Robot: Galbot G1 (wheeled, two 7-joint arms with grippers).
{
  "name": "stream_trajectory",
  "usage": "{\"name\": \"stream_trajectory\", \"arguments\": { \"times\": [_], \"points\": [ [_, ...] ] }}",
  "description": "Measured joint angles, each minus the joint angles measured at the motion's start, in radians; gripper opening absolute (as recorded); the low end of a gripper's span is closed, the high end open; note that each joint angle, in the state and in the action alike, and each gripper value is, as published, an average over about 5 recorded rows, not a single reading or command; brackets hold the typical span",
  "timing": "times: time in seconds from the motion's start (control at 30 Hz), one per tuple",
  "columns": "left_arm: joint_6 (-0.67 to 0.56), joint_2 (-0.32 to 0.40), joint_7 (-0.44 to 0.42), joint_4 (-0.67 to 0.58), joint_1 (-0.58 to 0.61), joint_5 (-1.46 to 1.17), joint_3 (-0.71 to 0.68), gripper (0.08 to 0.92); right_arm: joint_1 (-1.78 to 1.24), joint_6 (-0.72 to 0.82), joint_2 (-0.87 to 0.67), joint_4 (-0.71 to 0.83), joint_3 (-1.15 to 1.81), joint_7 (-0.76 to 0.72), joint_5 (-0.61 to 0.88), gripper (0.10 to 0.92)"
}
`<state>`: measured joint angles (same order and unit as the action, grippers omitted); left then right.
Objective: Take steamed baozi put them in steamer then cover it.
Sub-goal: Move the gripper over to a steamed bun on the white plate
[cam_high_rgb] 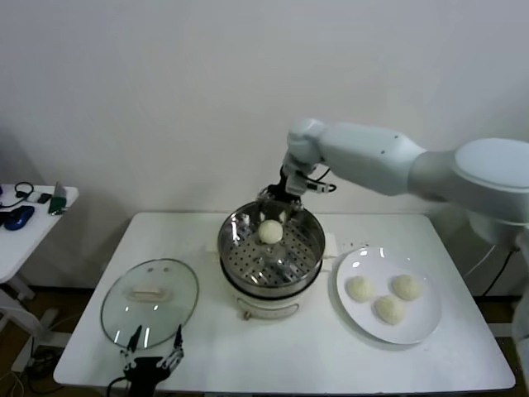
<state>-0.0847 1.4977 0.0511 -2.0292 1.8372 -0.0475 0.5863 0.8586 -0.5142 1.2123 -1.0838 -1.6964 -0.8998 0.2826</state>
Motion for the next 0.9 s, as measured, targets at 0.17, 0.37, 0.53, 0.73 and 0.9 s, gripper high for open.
{"name": "stream_trajectory", "arguments": {
  "times": [0.17,0.37,0.53,0.73,0.9],
  "points": [
    [-0.004,-0.003,0.0,0.004,-0.004,0.001,-0.007,0.823,0.162,0.235,-0.14,-0.175,-0.194,0.0,0.221,0.823],
    [-0.006,-0.006,0.0,0.008,-0.011,0.0,-0.008,0.823,0.249,0.509,-0.3,-0.378,-0.336,0.051,0.377,0.823],
    [-0.007,-0.007,0.0,0.011,-0.016,0.0,-0.007,0.823,0.218,0.691,-0.39,-0.476,-0.362,0.108,0.433,0.823],
    [-0.007,-0.003,0.0,0.02,-0.025,-0.002,-0.004,0.823,0.087,0.829,-0.441,-0.501,-0.309,0.161,0.409,0.823],
    [-0.007,0.001,0.0,0.026,-0.028,-0.003,0.0,0.823,-0.053,0.891,-0.448,-0.456,-0.231,0.183,0.361,0.823]
  ]
}}
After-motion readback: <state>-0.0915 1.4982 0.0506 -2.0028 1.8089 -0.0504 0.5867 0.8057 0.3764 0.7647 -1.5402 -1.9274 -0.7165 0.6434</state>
